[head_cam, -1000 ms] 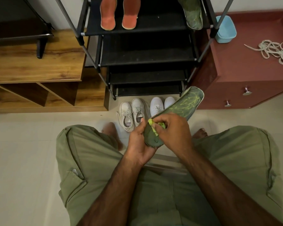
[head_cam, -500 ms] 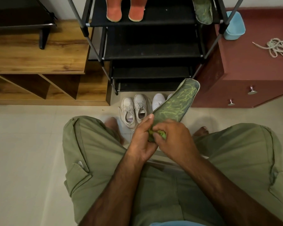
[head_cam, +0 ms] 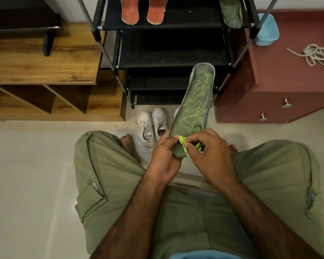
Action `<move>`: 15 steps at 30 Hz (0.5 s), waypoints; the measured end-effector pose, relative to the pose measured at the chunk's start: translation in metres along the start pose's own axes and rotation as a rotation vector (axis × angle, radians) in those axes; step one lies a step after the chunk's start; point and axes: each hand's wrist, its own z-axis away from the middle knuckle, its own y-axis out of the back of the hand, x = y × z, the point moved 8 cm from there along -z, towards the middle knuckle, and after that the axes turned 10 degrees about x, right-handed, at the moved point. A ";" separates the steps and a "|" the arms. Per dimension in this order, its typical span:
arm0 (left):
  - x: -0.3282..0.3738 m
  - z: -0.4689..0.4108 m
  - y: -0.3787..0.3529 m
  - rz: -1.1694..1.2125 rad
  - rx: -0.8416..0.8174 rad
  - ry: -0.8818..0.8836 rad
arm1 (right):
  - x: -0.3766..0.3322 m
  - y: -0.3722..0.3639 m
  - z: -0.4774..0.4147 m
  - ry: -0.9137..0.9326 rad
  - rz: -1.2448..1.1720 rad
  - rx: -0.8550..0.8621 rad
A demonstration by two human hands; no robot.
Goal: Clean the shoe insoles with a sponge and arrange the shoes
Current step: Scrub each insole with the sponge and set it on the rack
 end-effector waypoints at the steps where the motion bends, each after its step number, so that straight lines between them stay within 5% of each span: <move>1: 0.000 0.000 0.000 -0.017 -0.005 -0.015 | 0.000 0.002 -0.001 0.006 -0.007 0.005; 15: -0.002 -0.004 0.002 -0.050 0.021 -0.043 | 0.010 0.008 0.002 0.001 0.049 -0.012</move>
